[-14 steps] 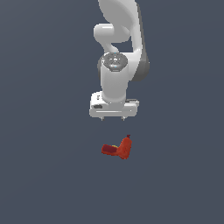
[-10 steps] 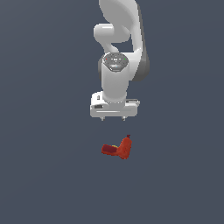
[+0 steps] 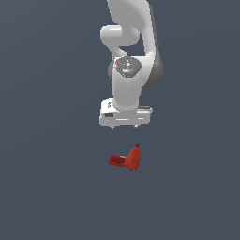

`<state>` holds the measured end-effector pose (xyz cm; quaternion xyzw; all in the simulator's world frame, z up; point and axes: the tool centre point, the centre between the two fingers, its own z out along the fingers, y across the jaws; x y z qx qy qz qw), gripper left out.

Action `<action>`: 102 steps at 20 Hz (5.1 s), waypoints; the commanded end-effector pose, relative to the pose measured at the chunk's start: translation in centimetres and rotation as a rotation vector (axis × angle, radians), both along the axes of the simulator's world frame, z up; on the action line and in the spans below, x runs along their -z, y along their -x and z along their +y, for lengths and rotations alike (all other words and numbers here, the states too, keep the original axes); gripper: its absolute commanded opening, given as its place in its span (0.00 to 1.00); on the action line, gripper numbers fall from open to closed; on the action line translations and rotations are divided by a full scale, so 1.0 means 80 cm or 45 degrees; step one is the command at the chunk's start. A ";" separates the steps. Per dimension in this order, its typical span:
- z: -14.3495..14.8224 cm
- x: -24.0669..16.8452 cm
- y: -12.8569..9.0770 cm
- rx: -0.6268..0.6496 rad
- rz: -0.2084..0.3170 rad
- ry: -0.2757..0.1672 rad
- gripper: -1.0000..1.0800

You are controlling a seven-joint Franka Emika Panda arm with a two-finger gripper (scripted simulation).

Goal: Pick up the object and move it to a goal position.

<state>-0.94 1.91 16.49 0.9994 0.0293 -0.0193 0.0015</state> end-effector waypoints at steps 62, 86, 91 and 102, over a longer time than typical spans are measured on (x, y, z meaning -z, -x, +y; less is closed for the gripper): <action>0.076 0.169 -0.079 0.476 -0.085 0.552 0.00; 0.075 0.106 -0.057 0.476 -0.087 0.550 0.00; 0.073 0.055 -0.038 0.476 -0.085 0.549 0.00; 0.068 -0.086 0.011 0.476 -0.085 0.548 0.00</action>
